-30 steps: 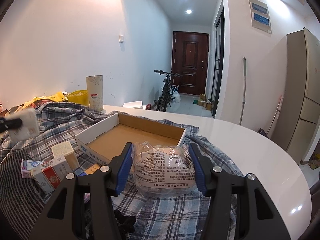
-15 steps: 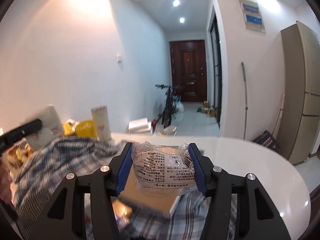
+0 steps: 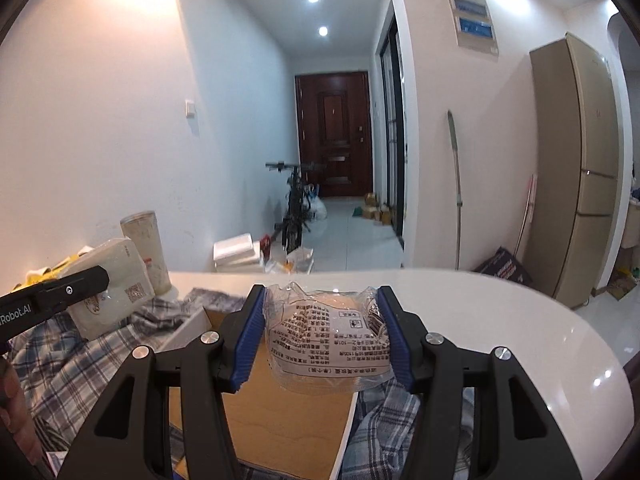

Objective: Organize objects
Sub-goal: 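Carry the white pack into the cardboard box and open the left tool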

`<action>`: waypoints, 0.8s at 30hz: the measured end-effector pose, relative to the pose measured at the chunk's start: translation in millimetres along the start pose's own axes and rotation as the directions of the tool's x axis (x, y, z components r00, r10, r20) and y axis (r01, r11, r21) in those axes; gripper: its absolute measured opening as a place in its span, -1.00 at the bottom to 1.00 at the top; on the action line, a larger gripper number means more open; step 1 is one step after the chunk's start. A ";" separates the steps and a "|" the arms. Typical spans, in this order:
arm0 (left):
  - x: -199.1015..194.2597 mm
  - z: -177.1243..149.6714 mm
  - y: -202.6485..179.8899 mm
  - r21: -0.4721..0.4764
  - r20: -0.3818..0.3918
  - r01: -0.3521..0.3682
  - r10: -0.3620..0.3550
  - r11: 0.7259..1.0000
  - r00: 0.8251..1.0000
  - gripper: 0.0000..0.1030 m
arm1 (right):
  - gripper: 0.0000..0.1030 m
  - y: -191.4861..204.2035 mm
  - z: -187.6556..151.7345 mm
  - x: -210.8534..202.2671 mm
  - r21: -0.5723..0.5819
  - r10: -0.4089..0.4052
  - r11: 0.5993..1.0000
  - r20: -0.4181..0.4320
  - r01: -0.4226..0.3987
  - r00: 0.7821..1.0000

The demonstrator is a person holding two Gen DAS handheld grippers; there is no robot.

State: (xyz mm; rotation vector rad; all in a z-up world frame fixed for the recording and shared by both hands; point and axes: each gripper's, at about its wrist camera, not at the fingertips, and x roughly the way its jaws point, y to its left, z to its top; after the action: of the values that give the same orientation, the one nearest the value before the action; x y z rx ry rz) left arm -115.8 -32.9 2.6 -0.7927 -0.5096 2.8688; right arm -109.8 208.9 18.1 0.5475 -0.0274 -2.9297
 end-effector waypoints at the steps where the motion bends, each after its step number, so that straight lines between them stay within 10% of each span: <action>1: 8.7 -4.2 2.4 0.011 -0.028 -0.006 0.007 1.000 1.000 -0.60 | 0.05 -2.4 -3.3 5.1 0.003 0.001 1.000 -0.019 -0.001 1.000; 24: 51.5 -41.3 9.9 -0.039 -0.194 -0.025 0.017 0.999 0.981 -0.60 | 0.05 -9.8 -25.2 30.7 -0.017 -0.001 1.000 -0.141 -0.002 0.990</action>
State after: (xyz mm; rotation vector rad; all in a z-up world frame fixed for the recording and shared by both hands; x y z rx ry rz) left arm -138.8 -19.8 -58.7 -1.0758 -0.5403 2.7677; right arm -130.4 214.0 -16.8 0.7507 0.0139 -2.8797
